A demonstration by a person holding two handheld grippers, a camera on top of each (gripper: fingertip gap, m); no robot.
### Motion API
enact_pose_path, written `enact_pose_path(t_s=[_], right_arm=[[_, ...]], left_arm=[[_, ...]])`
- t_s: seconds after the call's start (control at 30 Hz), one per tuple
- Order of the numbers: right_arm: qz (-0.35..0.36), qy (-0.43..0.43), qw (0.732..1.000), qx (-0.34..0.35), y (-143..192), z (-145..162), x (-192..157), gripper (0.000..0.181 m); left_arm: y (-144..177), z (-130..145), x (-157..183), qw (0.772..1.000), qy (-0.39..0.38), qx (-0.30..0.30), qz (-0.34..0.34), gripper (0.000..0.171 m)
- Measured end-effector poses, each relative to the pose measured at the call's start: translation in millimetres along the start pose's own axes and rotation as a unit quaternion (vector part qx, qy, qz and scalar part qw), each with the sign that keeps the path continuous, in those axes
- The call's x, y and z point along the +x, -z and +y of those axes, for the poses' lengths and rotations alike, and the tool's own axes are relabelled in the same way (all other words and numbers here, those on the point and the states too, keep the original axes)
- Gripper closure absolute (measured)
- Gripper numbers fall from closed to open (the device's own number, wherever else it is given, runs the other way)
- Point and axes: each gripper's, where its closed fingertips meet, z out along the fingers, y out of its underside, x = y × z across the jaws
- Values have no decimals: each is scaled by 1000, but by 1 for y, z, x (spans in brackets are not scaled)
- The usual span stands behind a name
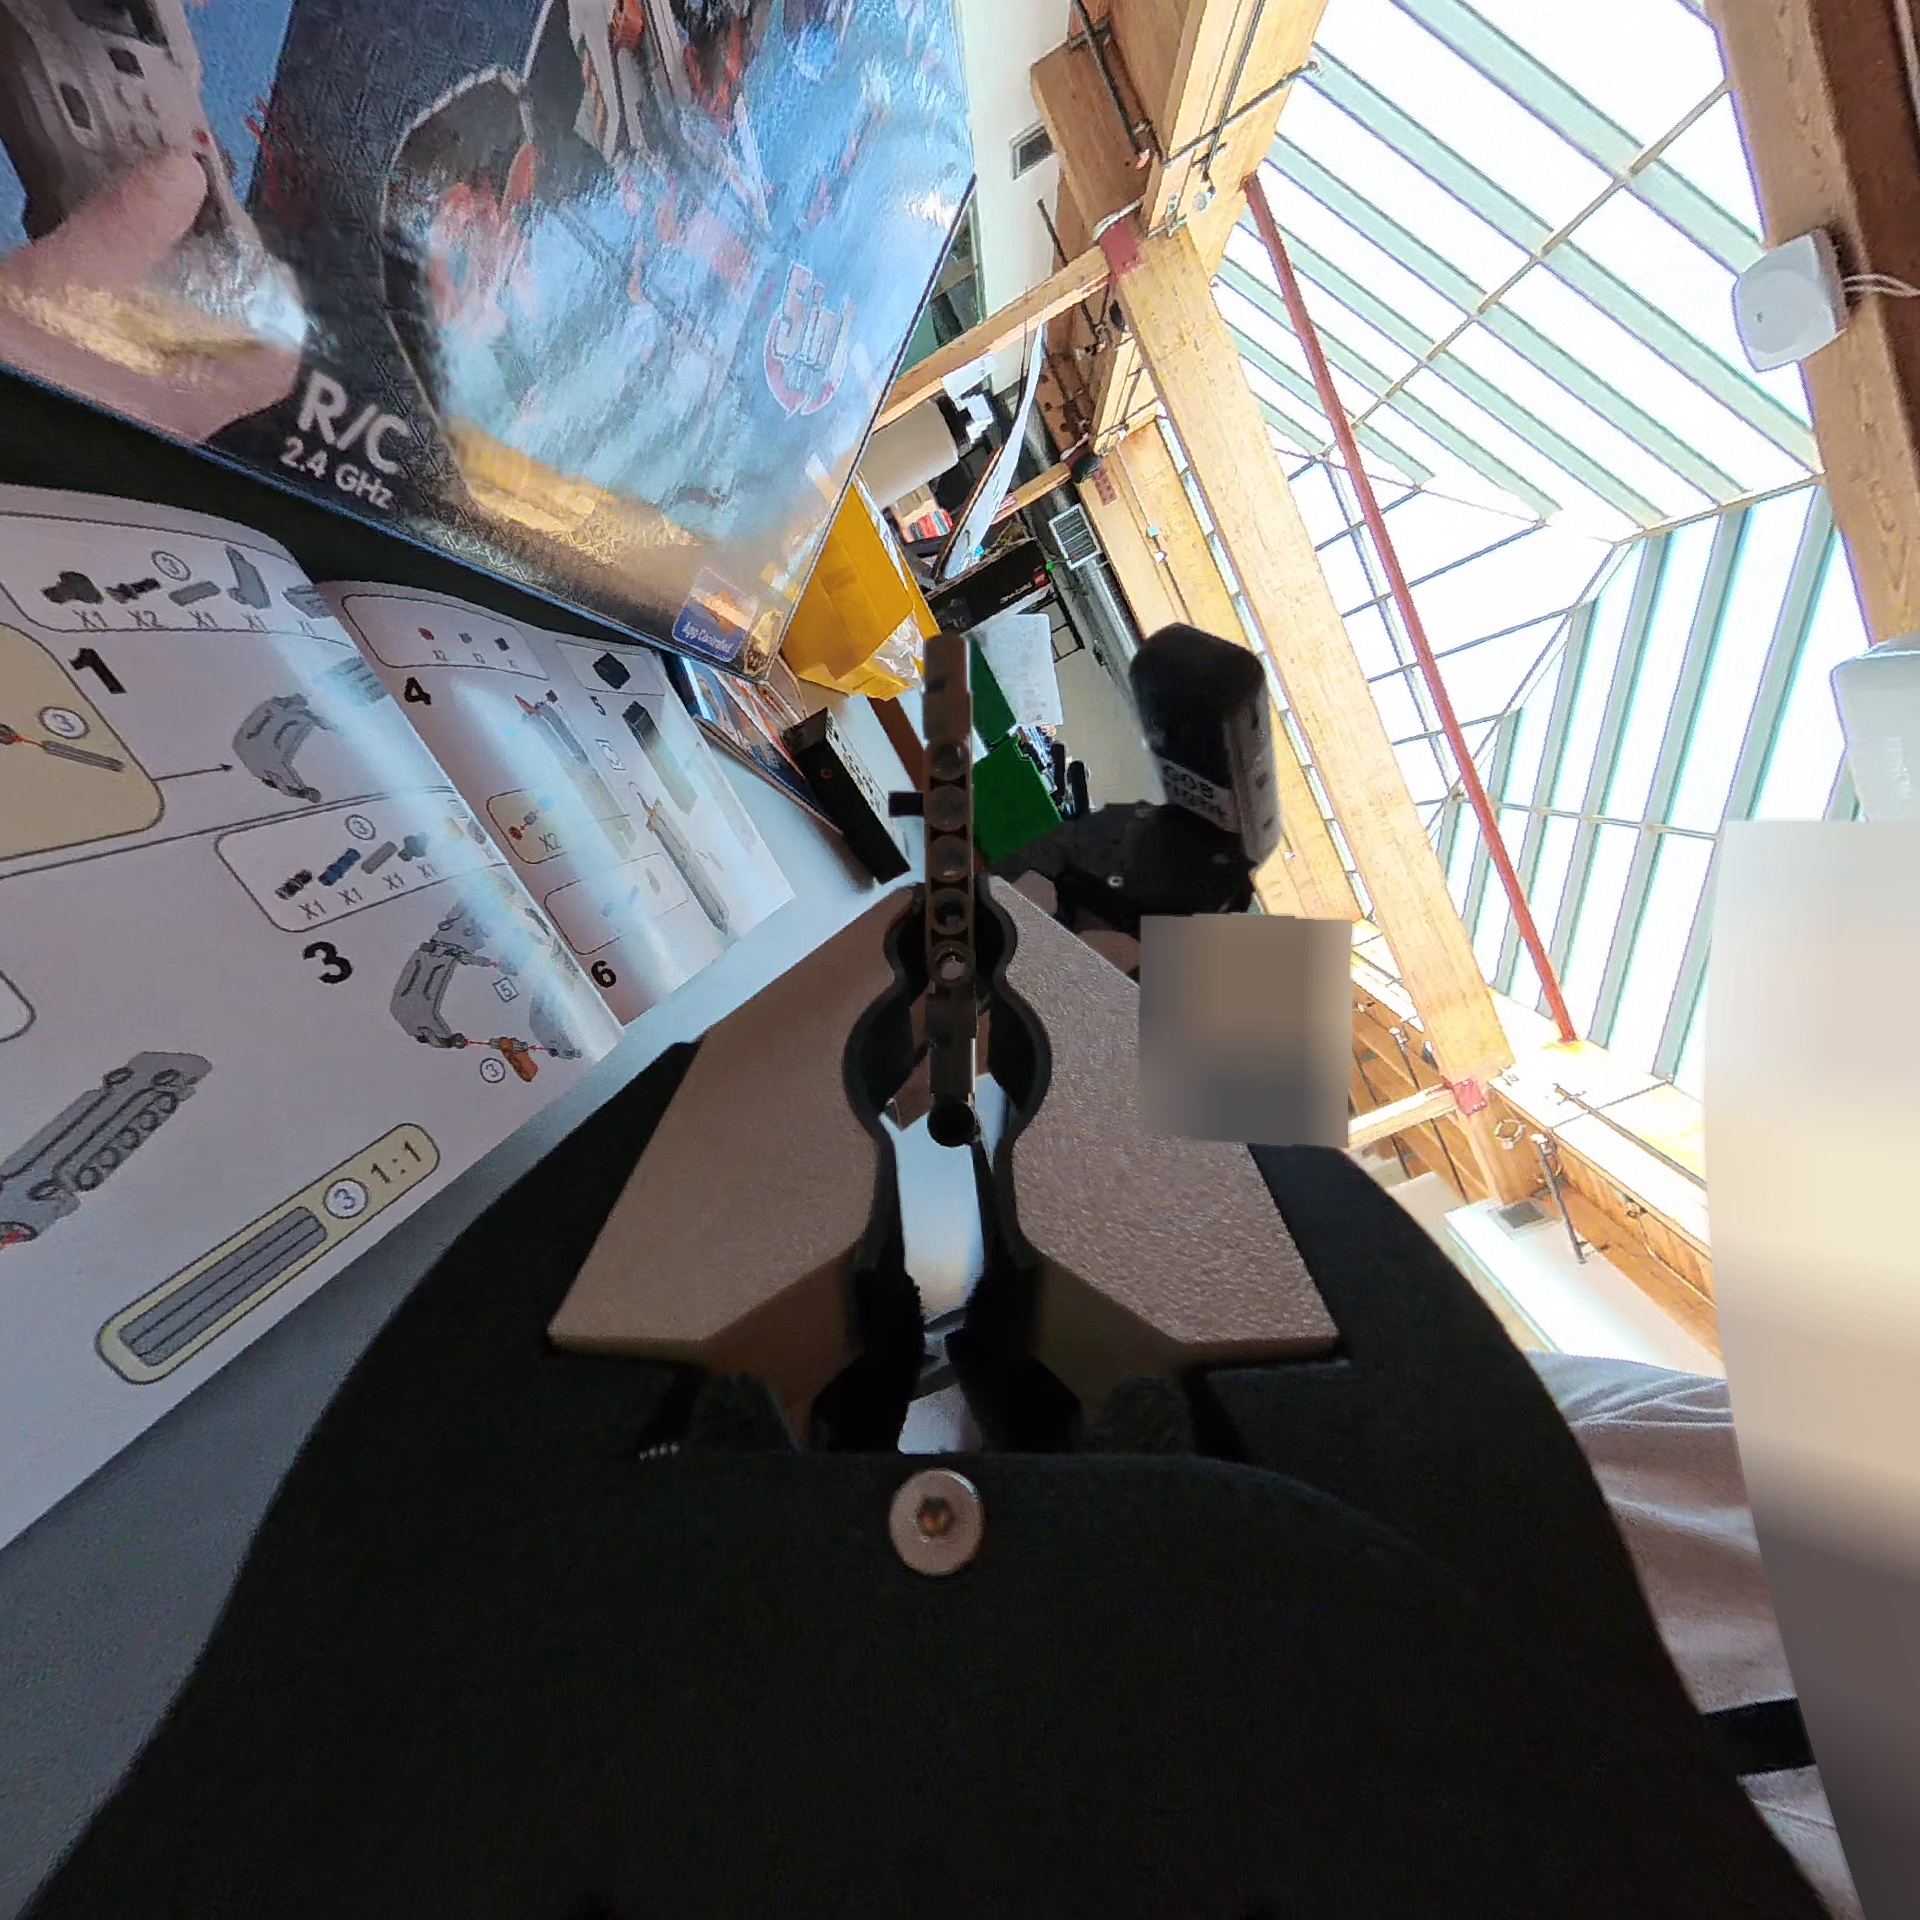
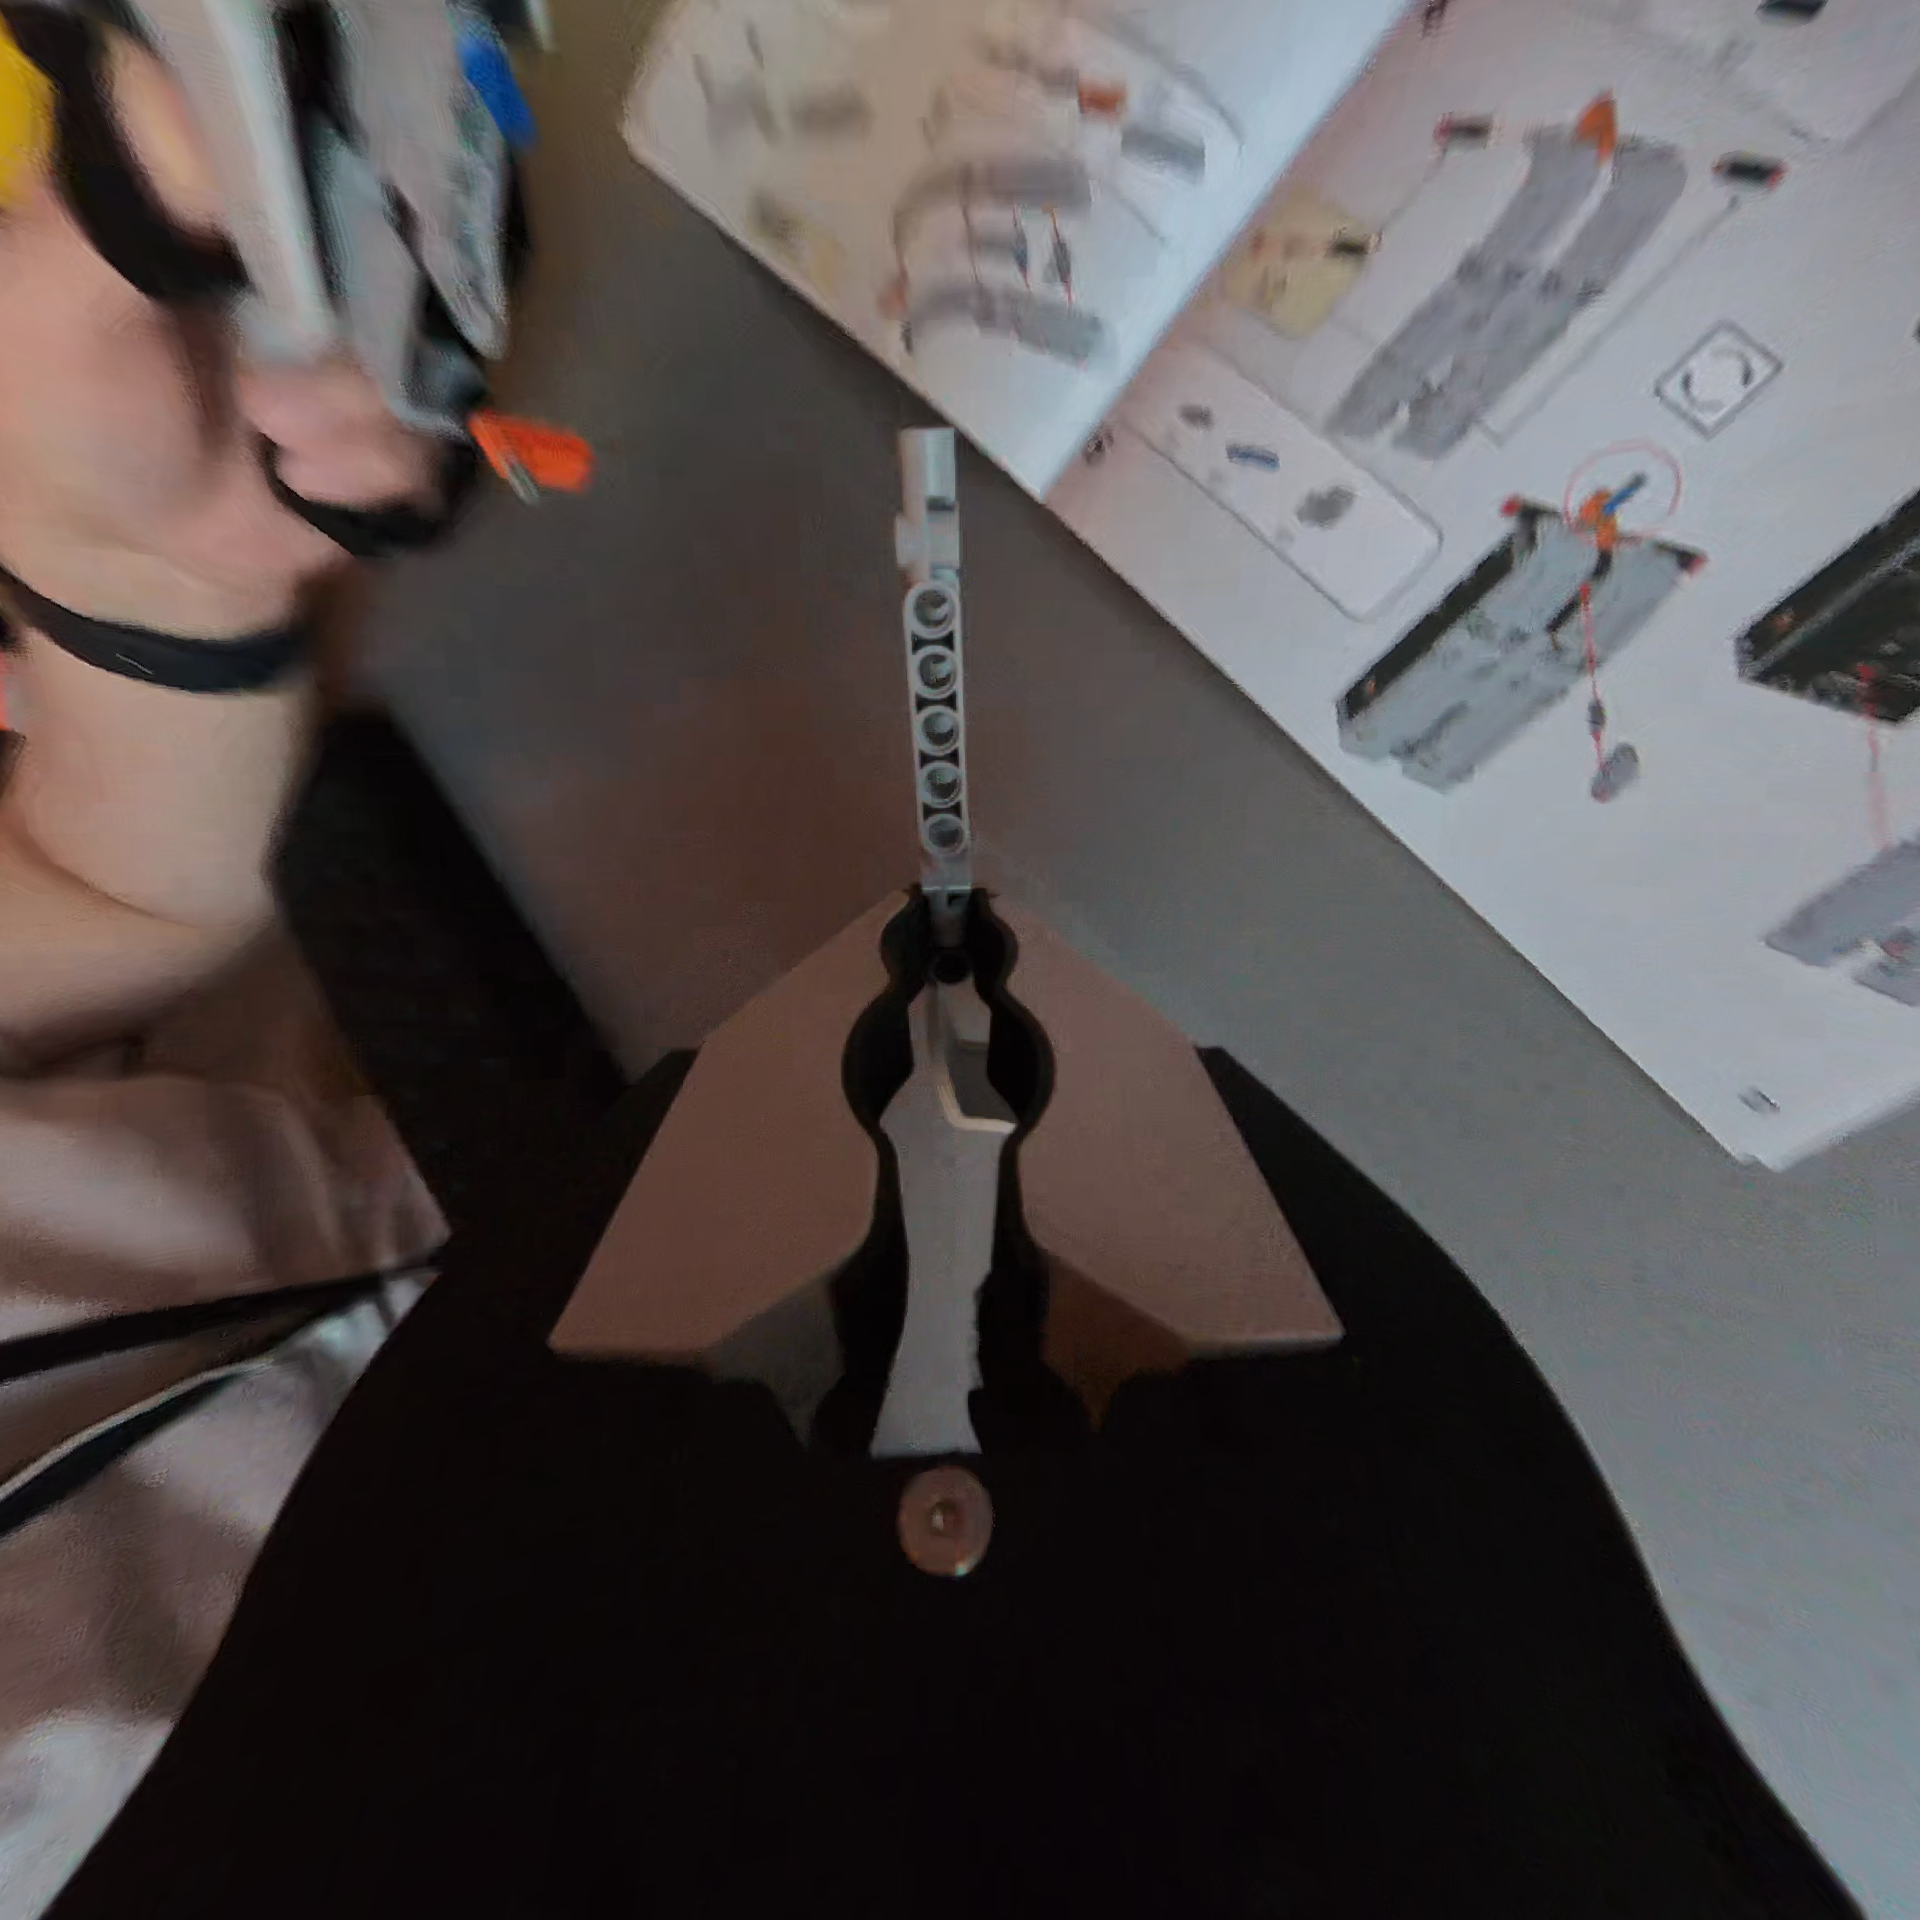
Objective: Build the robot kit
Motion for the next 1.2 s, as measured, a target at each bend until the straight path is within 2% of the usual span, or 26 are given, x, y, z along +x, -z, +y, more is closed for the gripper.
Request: enact_pose_path(t_s=[0.07, 0.13, 0.2, 0.23, 0.3, 0.37, 0.5, 0.63, 0.73, 0.8, 0.87, 0.93, 1.0, 1.07, 1.13, 1.2], right_arm=[[86, 44, 990, -99, -1, 20, 11, 176], [138, 88, 970, -182, -6, 39, 19, 176], [172, 114, 949, -237, -11, 53, 27, 176], [181, 124, 945, -244, -11, 53, 28, 176], [183, 139, 945, -233, -12, 48, 25, 175], [171, 150, 945, -236, -14, 49, 21, 159], [167, 187, 949, -191, -16, 28, 16, 149], [168, 234, 949, -128, -22, 2, 4, 153], [158, 235, 951, -128, -30, 0, 3, 156], [139, 227, 953, -144, -34, 6, 4, 174], [116, 203, 963, -135, -32, 7, 5, 176], [57, 173, 979, -87, -28, 0, -7, 176], [-3, 152, 988, 6, -16, -19, -20, 176], [-66, 119, 982, 128, 4, -46, -30, 176], [-144, 61, 950, 269, 34, -74, -36, 176], [-245, -13, 892, 380, 66, -94, -38, 177]], left_arm=[[1, 0, 0, 1000, -6, -3, -5, 167], [1, 0, 0, 1000, -5, -6, -5, 167], [1, 1, -2, 1000, -1, -7, -4, 168], [1, 1, -2, 1000, 1, -8, -4, 167], [1, 2, -3, 1000, 4, -10, -4, 167], [0, 3, -4, 1000, 4, -14, -4, 167], [-1, 5, -3, 1000, 5, -18, -2, 167], [0, 3, -4, 1000, 6, -14, -3, 167], [1, 2, -4, 1000, 7, -13, -3, 167], [0, 3, -4, 1000, 7, -13, -3, 167], [0, 3, -5, 1000, 6, -14, -4, 167], [-1, 4, -4, 1000, 3, -15, 0, 167], [-3, 4, 2, 1000, -4, -14, 14, 167], [-6, 3, 11, 999, -15, -11, 38, 167], [-8, 3, 22, 998, -32, -6, 61, 167], [-9, 2, 33, 995, -49, 5, 82, 168]])
